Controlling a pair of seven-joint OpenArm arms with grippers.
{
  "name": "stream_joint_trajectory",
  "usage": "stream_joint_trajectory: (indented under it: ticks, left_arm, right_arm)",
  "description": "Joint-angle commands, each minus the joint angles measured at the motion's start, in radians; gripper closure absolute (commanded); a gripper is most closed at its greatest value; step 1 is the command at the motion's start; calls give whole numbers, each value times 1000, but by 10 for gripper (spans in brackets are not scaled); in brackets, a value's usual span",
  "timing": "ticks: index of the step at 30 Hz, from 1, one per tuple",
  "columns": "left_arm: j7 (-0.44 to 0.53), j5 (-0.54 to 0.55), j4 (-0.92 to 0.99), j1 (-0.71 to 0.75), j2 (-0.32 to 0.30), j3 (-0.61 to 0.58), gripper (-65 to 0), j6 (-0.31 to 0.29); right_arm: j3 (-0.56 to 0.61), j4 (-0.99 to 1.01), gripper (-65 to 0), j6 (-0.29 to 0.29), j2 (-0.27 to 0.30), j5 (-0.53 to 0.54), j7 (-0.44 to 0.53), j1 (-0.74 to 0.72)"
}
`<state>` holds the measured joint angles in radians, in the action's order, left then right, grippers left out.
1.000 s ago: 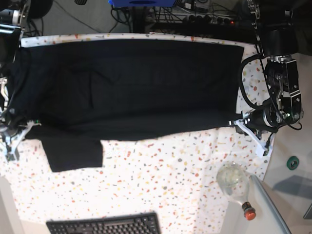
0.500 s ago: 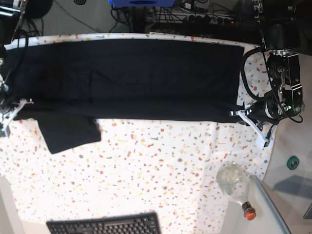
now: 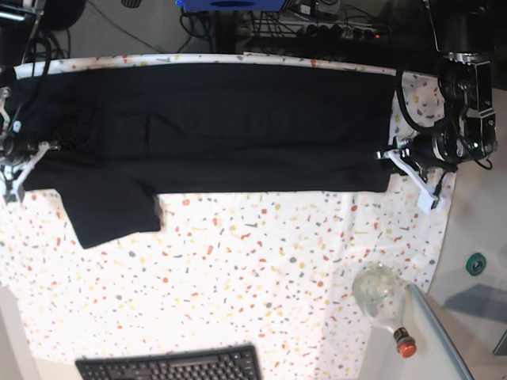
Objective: Layout the t-shirt on the table in an organized manner, then fold the t-shirt properly
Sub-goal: 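Lay the folded edge down and open both grippers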
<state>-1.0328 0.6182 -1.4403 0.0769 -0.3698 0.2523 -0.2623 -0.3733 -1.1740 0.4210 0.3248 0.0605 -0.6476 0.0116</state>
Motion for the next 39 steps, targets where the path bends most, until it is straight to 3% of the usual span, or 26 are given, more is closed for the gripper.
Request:
stream_joint_trajectory:
  ticks: [1,12,15,17,18,20,22,23,25,27,28,29,30,31,35,39]
  left_arm:
    - [30,-13,-15,-10,-25,3,0,1]
    - [30,-33,-17,1,-21,-74,0,1]
    - [29,-31,-20,5,-30,-72,0,1]
    - [29,-31,-21,8,-31,-63,0,1]
    - [29,-31,-21,8,-31,-63,-20,1]
    - [29,-31,-23,8,-42,-61,-217,1]
    - [29,-30,-24,8,-47,-58,-362,1]
    - [29,-30,-40,8,-47,-44,-418,1]
    - [29,-28,-89,14,-34,29,-449,1]
    - [29,-28,-145,33,1,118,-408,-2]
    - [29,-28,-179,39,25,157,-354,-2]
    - [29,-28,-202,42,47,180,-278,-4]
    - [29,-28,-216,44,73,186,-158,-4]
    - [29,-28,-215,53,93,180,-13,-4]
    - [33,-36,-162,91,153,157,0,-4]
    - [35,-34,-67,102,160,157,0,-4]
  right_arm:
    - [-6,-11,0,0,24,-1,13,-19]
    - [-31,-17,0,0,20,-1,7,-20]
    - [-88,-31,-173,2,20,-1,10,-20]
    - [-112,-47,-242,2,20,-1,10,-20]
    - [-125,-60,-251,2,20,-1,7,-19]
    - [-146,-103,-249,2,18,-1,4,-12]
    - [-165,-146,-249,2,18,-1,-19,-2]
    - [-178,-168,-249,2,15,0,-22,1]
    - [-191,-177,-249,2,4,2,-19,0]
    - [-188,-171,-225,2,0,2,13,-20]
    - [-183,-151,-180,2,-2,2,36,-29]
    - [-183,-123,-120,2,-2,2,58,-35]
    - [-181,-82,-27,2,-2,2,85,-54]
    - [-183,-34,0,2,-3,2,110,-83]
    - [-188,171,0,2,3,-1,145,-164]
    - [-183,242,0,2,10,-1,151,-186]
